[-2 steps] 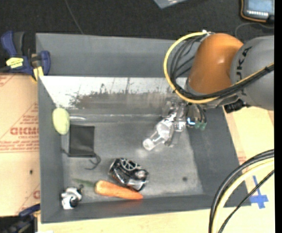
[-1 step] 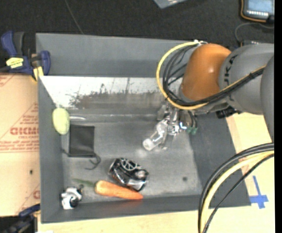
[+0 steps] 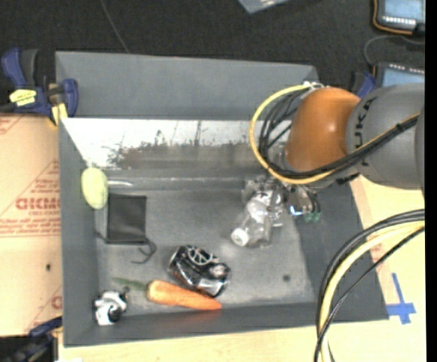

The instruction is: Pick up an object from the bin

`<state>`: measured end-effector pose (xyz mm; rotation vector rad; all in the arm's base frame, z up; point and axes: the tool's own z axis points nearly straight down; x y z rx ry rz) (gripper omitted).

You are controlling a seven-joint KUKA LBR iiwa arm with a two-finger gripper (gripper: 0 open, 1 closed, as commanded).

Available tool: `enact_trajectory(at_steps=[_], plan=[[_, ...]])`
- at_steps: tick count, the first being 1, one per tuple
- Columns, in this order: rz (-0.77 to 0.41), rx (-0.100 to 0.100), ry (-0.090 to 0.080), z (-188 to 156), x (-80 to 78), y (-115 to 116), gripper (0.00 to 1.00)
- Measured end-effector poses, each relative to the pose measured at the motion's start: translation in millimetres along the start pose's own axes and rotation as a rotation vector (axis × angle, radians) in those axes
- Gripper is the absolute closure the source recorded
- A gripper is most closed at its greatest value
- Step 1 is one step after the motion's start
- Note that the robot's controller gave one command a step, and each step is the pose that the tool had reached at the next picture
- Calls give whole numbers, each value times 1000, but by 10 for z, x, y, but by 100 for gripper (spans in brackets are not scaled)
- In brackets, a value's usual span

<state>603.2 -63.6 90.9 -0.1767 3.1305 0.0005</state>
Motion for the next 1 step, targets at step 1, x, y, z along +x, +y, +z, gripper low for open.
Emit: enact_trajectory(at_steps=[1], plan=[[-123,4,-3,133,47,-181,0]])
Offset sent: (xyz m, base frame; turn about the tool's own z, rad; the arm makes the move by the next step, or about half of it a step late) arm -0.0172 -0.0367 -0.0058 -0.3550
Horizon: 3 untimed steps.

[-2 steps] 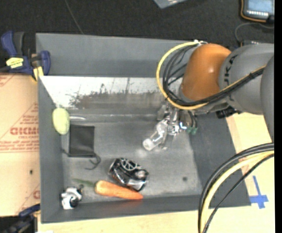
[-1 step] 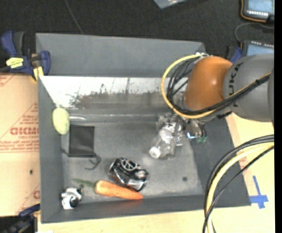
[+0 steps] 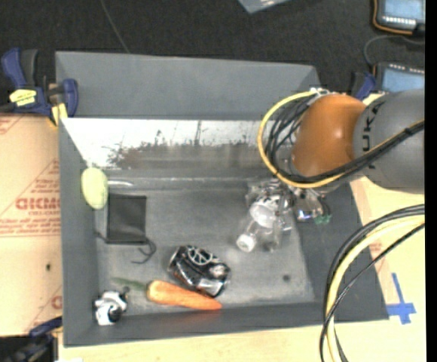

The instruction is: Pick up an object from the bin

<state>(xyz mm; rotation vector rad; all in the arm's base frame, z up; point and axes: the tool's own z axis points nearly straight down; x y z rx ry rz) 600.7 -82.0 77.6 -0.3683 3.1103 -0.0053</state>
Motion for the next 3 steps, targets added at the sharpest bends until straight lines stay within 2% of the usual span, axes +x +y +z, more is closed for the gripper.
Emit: enact_trajectory(at_steps=[1,3], plan=[[-230,-4,4,-86,184,-162,100],[-236,-5,7,-172,222,-122,100]])
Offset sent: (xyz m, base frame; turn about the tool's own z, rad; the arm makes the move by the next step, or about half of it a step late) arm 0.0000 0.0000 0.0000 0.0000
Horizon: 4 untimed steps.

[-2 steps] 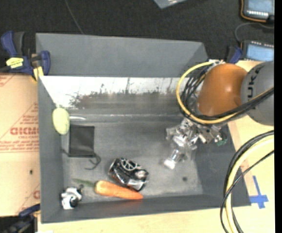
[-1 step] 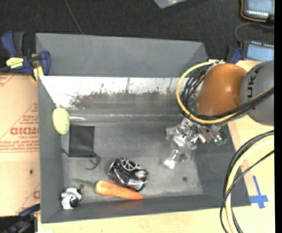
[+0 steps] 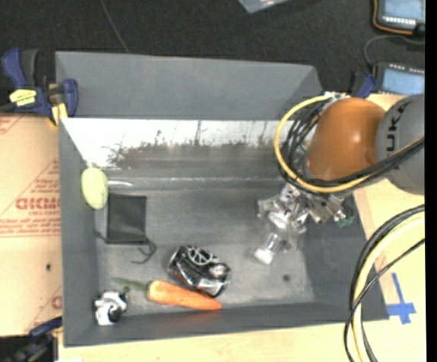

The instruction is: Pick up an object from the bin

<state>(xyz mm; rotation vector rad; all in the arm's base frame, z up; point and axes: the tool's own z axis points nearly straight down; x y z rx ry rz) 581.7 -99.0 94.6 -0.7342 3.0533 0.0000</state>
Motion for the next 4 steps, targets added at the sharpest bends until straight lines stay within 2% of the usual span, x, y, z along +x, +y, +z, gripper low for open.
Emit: enact_trajectory(at_steps=[1,2,3,4], plan=[[-10,1,-3,-32,2,-3,100],[32,4,-8,67,227,-66,100],[73,-8,-11,132,261,-93,100],[-20,0,-22,163,247,-138,100]])
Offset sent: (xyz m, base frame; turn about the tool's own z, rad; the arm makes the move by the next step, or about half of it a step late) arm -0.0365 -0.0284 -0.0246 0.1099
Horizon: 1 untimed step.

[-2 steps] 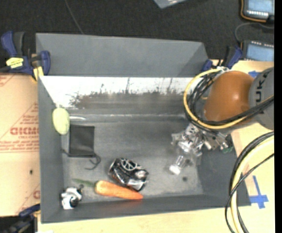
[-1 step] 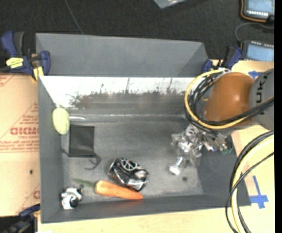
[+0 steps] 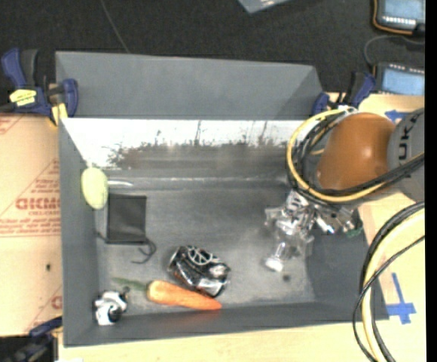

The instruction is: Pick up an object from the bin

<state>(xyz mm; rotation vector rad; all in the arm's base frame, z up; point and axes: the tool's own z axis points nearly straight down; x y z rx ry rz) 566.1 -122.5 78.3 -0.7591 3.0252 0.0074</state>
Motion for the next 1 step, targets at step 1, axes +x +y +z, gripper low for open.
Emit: enact_trajectory(at_steps=[1], plan=[[-13,0,-1,10,-10,-5,100]])
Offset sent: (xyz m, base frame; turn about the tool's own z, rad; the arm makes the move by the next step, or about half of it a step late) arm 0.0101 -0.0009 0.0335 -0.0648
